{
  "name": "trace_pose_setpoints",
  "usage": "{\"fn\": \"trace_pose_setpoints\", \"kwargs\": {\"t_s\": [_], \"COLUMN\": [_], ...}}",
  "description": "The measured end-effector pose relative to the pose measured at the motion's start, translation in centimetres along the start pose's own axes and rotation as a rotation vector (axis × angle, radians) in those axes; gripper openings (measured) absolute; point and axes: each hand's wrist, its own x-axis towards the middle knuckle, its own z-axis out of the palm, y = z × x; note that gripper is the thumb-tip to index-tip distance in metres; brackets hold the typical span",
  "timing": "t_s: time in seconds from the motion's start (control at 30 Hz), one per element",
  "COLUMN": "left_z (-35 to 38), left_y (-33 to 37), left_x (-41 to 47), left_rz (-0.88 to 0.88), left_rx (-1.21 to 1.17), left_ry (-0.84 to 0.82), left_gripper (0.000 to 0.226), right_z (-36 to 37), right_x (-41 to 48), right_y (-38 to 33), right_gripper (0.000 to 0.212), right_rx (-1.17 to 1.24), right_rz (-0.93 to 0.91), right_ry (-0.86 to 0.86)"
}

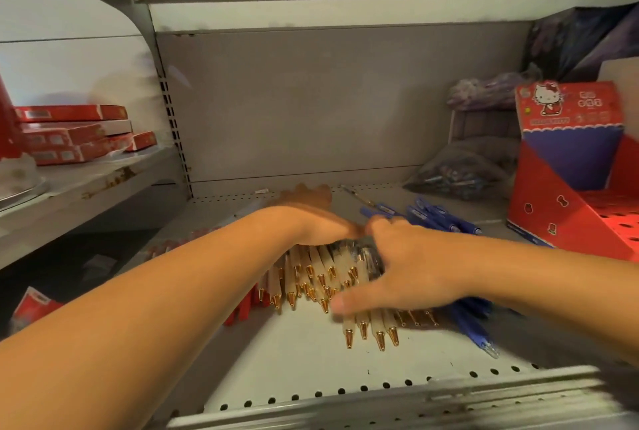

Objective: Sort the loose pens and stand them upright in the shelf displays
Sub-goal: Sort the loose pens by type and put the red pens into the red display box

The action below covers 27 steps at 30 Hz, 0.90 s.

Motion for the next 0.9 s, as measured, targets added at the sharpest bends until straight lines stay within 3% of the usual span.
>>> {"fn": "trace_pose_setpoints", "kwargs": {"t_s": [0.1, 0.3, 0.6, 0.8, 0.9], "left_z": [0.3, 0.9, 1.4, 1.1, 1.1], "left_y": [0.6, 0.6, -0.2, -1.2, -1.3], "left_x": [0.8, 1.1, 1.4, 1.6, 1.6], "left_rz": [0.087, 0.203, 0.143, 0.145, 0.171], "left_rx": [0.028, 0.0, -0.053, -0.156, -0.178], "left_ry": [-0.131, -0.224, -0.137, -0.101, -0.119], "left_gripper": [0.07, 0.039, 0.034, 0.023, 0.025], "right_z": [1.6, 1.9, 2.2, 0.8, -0.1], "right_x": [-1.0, -1.1, -0.4, 0.7, 1.2], "right_y": [-1.0, -1.6, -1.0, -0.1, 0.9], "right_gripper": [0.112, 0.087, 0.07, 0.026, 0.038], "right_rx": [-0.135, -0.186, -0.246, -0.168, -0.094], "right_rz": [-0.022, 0.007, 0.079, 0.058, 0.068], "right_ry": [0.032, 0.038, 0.072, 0.028, 0.026]}}
